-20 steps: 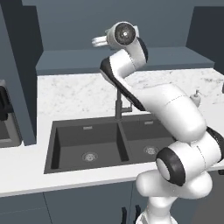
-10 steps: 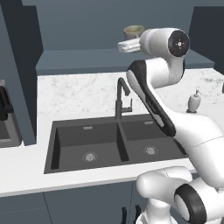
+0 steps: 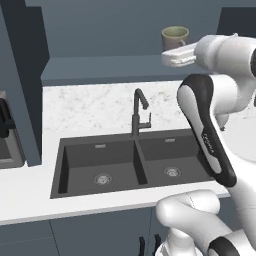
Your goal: Gather all objects into one cabinet and sort the glasses and bowls to opposite sides.
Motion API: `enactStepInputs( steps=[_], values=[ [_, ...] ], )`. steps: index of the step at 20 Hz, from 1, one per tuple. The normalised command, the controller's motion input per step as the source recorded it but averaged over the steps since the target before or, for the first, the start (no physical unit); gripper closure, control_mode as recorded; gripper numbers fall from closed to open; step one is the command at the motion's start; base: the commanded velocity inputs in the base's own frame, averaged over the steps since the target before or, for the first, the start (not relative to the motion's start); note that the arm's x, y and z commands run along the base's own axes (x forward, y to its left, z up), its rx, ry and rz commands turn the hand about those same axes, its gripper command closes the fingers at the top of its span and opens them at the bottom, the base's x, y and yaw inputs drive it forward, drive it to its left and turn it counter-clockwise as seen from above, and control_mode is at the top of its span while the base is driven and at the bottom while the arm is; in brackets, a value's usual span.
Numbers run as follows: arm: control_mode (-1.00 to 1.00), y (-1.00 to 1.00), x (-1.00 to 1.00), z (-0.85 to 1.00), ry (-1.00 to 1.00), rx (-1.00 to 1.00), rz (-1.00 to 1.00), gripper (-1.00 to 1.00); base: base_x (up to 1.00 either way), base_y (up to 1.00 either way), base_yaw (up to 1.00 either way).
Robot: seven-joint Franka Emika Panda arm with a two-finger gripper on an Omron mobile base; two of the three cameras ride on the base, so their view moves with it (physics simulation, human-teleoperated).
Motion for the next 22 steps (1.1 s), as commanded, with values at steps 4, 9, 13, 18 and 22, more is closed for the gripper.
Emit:
enactStepInputs(
  steps=[4, 9, 13, 18, 22],
  values=[
    [-1.0, -0.06, -1.0, 0.69, 0.25, -0.08, -0.03, 1.0, 0.0, 0.0, 0.0],
    [-1.0, -0.55, -1.0, 0.3, 0.19, -0.08, 0.0, 1.0, 0.0, 0.0, 0.0],
    [-1.0, -0.53, -1.0, -0.04, 0.01, 0.0, 0.0, 1.0, 0.0, 0.0, 0.0],
    [-1.0, -0.26, -1.0, -0.33, 0.0, 0.06, -0.01, 1.0, 0.0, 0.0, 0.0],
    [-1.0, -0.03, -1.0, -0.47, 0.0, 0.11, -0.11, 1.0, 0.0, 0.0, 0.0]
  ],
)
